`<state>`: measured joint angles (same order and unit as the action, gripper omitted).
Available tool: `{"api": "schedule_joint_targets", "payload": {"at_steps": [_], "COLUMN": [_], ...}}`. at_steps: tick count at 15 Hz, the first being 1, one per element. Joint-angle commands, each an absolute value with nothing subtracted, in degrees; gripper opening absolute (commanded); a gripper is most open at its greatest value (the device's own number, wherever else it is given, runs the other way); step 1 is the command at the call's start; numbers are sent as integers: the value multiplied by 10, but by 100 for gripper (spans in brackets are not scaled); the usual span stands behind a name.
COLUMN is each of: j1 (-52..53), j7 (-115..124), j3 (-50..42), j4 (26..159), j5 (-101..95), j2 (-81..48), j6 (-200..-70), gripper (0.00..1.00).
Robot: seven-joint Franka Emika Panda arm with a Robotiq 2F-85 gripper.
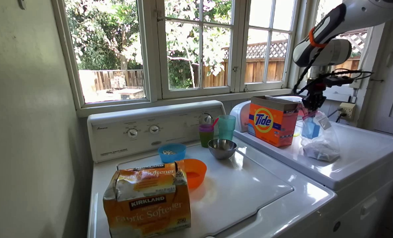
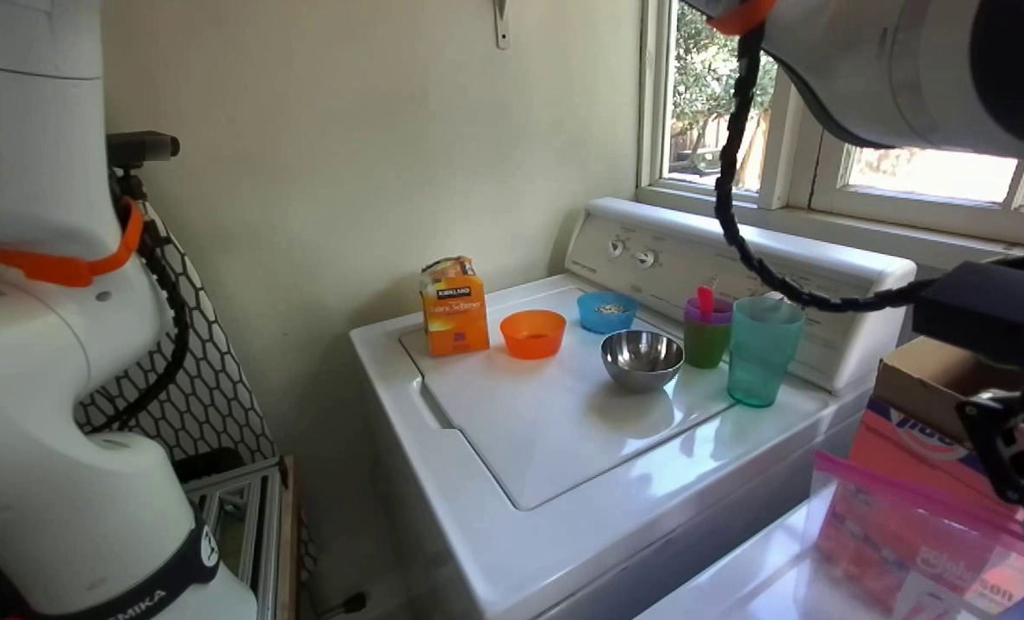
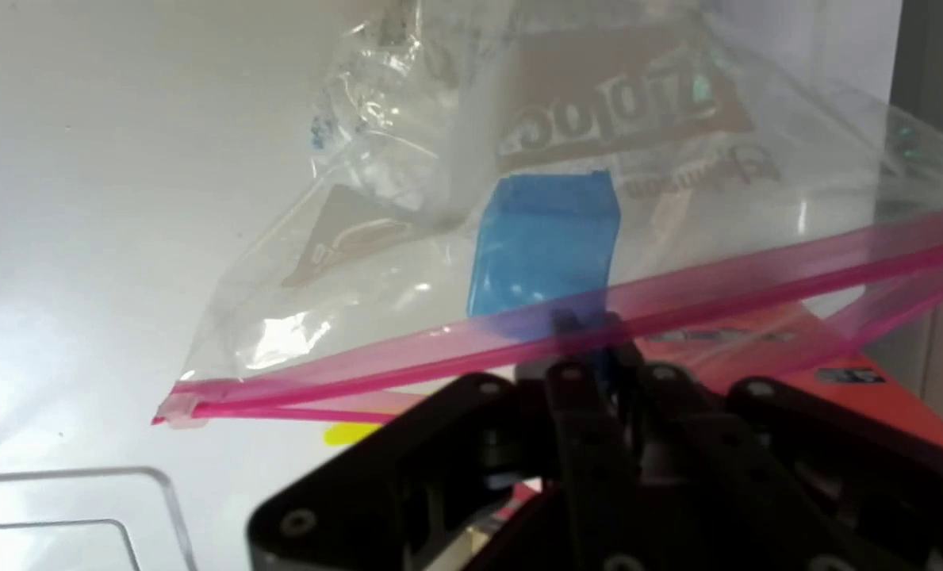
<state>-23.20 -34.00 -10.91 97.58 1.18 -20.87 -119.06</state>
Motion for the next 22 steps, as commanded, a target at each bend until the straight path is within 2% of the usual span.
{"api": "schedule_joint_targets", "payload": {"at_steps": [1, 5, 6, 7, 8, 13, 22], "j1": [-237, -245, -236, -238, -233, -213, -216], "j7": [-424, -536, -492, -509, -506, -477, -474], "j3": [-107, -107, -112, -112, -116, -130, -121], "j4": [1003, 1013, 994, 995, 996, 1010, 1007], "j5": [-22, -21, -13, -13, -28, -112, -138], "j2": [-195, -193, -209, -209, -208, -209, -243], "j6": [-1156, -1151, -1162, -1162, -1166, -1222, -1216], "gripper": [2, 2, 8, 8, 2, 2, 2]}}
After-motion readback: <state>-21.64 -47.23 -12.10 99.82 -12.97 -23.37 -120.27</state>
